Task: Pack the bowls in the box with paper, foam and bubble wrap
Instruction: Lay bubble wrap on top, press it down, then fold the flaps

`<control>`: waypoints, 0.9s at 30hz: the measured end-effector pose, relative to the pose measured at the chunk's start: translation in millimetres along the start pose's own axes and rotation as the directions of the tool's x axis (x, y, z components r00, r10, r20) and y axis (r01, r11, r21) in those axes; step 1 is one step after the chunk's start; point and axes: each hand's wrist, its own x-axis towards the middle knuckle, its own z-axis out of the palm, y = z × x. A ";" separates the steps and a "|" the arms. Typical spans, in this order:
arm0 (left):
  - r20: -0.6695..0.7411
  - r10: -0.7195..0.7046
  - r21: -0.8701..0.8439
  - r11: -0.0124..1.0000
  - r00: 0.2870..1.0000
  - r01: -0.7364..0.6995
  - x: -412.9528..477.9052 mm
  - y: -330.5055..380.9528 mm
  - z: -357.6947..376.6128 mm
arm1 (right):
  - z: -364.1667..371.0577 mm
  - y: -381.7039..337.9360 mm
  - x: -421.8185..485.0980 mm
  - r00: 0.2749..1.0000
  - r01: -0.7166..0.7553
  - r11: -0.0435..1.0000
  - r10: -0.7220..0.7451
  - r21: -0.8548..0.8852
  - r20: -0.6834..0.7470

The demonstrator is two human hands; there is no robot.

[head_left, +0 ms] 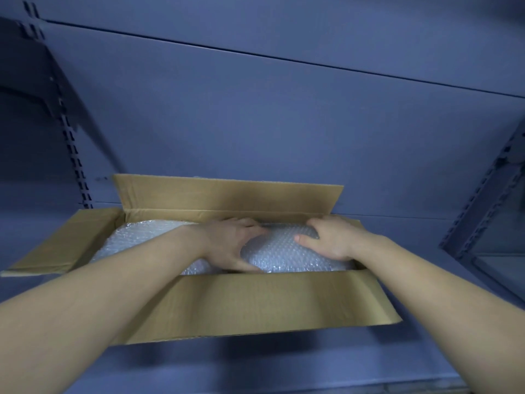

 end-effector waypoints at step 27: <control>0.033 -0.007 0.143 0.990 0.999 0.003 6.8 -0.3 7.4 | 23.7 -4.0 12.4 0.994 0.102 0.993 -0.104 0.063 0.035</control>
